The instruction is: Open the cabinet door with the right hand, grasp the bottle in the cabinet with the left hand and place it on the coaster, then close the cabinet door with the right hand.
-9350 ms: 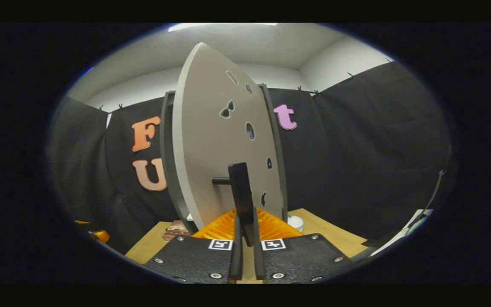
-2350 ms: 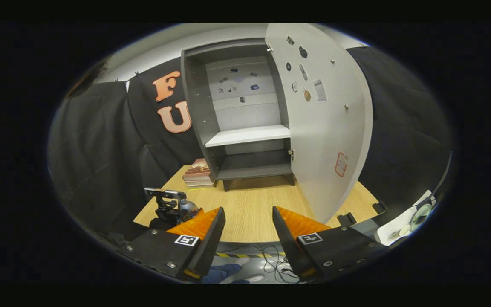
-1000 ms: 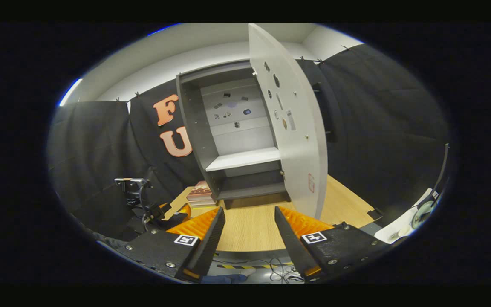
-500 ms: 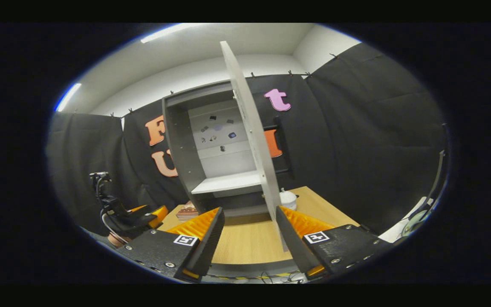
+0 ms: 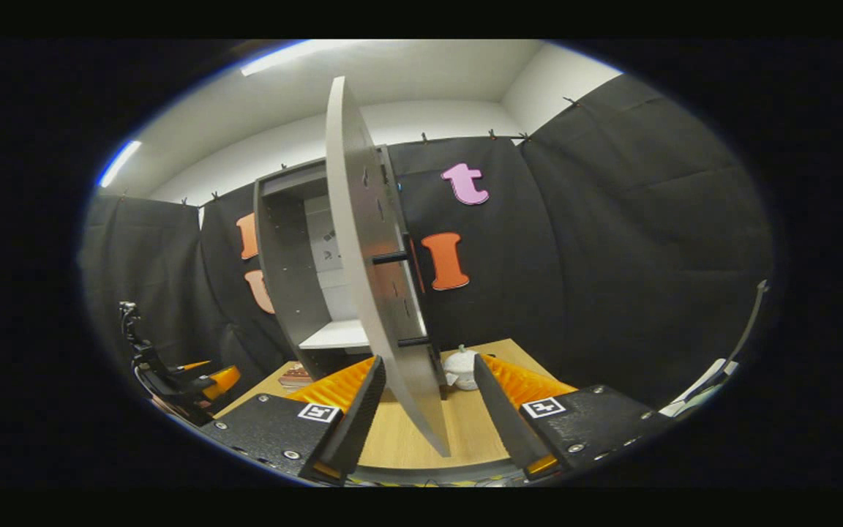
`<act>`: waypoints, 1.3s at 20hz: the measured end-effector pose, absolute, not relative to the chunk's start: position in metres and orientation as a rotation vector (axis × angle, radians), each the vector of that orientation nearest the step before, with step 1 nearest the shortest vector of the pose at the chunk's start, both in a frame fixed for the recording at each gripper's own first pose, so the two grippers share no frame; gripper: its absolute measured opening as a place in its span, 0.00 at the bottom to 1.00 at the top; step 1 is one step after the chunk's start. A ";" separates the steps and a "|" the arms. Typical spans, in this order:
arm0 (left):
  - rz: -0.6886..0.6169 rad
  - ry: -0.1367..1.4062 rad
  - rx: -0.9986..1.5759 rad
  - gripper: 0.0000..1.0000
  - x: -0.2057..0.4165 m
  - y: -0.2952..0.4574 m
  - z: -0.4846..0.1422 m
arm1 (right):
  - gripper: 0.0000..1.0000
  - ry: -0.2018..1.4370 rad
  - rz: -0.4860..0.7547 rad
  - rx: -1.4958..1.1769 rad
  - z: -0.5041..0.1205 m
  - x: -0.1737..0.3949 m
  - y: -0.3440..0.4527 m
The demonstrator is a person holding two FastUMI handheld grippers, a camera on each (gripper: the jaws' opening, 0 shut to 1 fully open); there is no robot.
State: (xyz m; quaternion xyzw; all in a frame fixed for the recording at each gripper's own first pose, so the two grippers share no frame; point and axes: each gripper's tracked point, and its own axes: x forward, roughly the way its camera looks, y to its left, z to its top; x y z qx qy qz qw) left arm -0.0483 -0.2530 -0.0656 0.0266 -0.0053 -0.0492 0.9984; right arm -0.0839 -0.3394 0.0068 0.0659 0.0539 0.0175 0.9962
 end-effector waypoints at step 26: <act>-0.069 0.019 0.077 0.93 -0.038 -0.195 -0.077 | 0.77 0.093 0.121 0.125 -0.003 -0.058 -0.253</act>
